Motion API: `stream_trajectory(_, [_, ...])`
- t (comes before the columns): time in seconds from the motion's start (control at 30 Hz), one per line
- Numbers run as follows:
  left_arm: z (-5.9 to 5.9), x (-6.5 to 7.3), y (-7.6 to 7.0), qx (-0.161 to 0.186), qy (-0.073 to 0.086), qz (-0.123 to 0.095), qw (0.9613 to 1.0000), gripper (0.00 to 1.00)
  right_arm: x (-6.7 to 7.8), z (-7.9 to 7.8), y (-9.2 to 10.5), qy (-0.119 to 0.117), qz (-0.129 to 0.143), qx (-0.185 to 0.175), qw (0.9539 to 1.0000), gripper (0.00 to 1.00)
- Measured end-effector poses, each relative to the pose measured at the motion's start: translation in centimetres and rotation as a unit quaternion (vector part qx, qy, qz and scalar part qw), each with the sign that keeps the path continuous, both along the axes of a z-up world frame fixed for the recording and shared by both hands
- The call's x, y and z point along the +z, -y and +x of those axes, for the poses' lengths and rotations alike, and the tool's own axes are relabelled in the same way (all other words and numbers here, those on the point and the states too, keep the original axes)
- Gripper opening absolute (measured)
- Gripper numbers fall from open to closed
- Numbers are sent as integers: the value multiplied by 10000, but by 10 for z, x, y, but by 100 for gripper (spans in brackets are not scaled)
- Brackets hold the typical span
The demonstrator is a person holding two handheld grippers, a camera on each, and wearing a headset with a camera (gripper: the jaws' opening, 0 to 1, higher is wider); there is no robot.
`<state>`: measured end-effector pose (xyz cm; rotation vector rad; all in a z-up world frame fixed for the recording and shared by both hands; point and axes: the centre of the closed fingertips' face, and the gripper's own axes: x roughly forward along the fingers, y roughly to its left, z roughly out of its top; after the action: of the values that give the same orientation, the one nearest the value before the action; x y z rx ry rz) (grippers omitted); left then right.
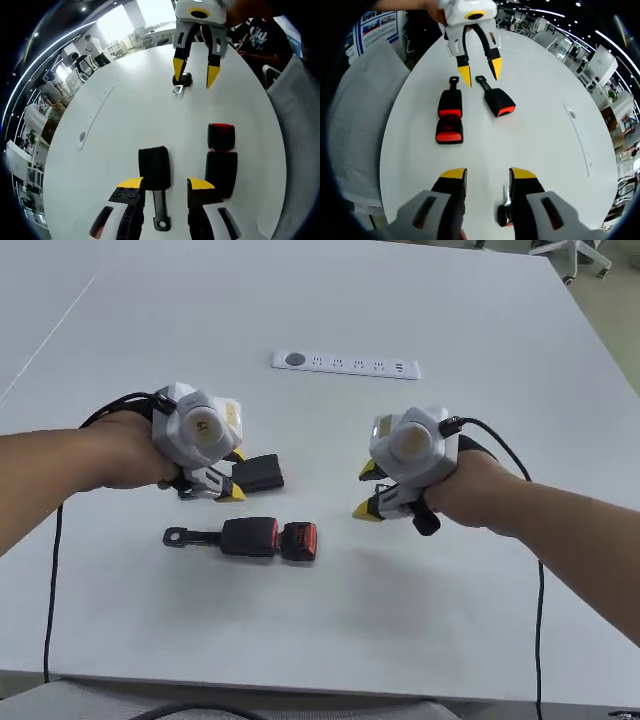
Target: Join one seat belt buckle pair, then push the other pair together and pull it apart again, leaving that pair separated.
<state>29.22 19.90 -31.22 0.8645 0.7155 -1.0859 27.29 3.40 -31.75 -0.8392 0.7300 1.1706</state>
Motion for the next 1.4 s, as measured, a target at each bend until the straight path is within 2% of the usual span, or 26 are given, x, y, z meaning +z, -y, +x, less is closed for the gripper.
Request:
stream_trajectory(0.07, [2, 0, 1, 63, -25, -38, 10000, 34, -2, 7, 14, 5, -56, -95, 9999, 34])
stream_trajectory(0.13, [9, -1, 0, 25, 149, 79, 9999, 37, -6, 13, 29, -14, -146, -211, 9997, 35])
stream_trajectory(0.27, [16, -10, 3, -67, 8, 78, 9999, 37, -18, 22, 53, -55, -322, -363, 9988, 36])
stream_trajectory(0.4, [24, -21, 1, -171, -43, 171, 9997, 38, -28, 33, 64, -66, -348, -465, 9983, 36])
stream_trajectory(0.53, [29, -32, 2, -210, -192, 212, 9994, 38, -31, 33, 71, -101, -379, -527, 9978, 36])
stream_trajectory(0.57, [29, -35, 2, -234, -230, 256, 9991, 38, -33, 33, 73, -126, -382, -538, 9977, 36])
stream_trajectory(0.63, [23, -44, 0, -522, -339, 487, 9969, 37, -36, 30, 75, -184, -435, -505, 9976, 36])
stream_trajectory(0.67, [22, -47, 0, -631, -351, 531, 9960, 36, -37, 29, 76, -187, -482, -473, 9975, 36])
stream_trajectory(0.73, [25, -51, -2, -591, -359, 561, 9960, 36, -40, 27, 77, -233, -558, -422, 9973, 36])
stream_trajectory(0.8, [28, -48, -2, -614, -380, 498, 9961, 33, -42, 27, 77, -237, -618, -341, 9972, 36])
stream_trajectory(0.83, [27, -50, -3, -600, -446, 496, 9960, 33, -43, 26, 76, -255, -640, -322, 9971, 35])
stream_trajectory(0.97, [26, -50, -3, -641, -499, 438, 9957, 32, -45, 25, 75, -275, -743, -182, 9967, 35])
stream_trajectory(1.17, [27, -51, -3, -777, -502, 508, 9944, 32, -46, 26, 72, -349, -822, 196, 9958, 34])
stream_trajectory(1.4, [29, -54, -2, -971, -445, 632, 9923, 31, -46, 27, 68, -320, -839, 213, 9957, 34])
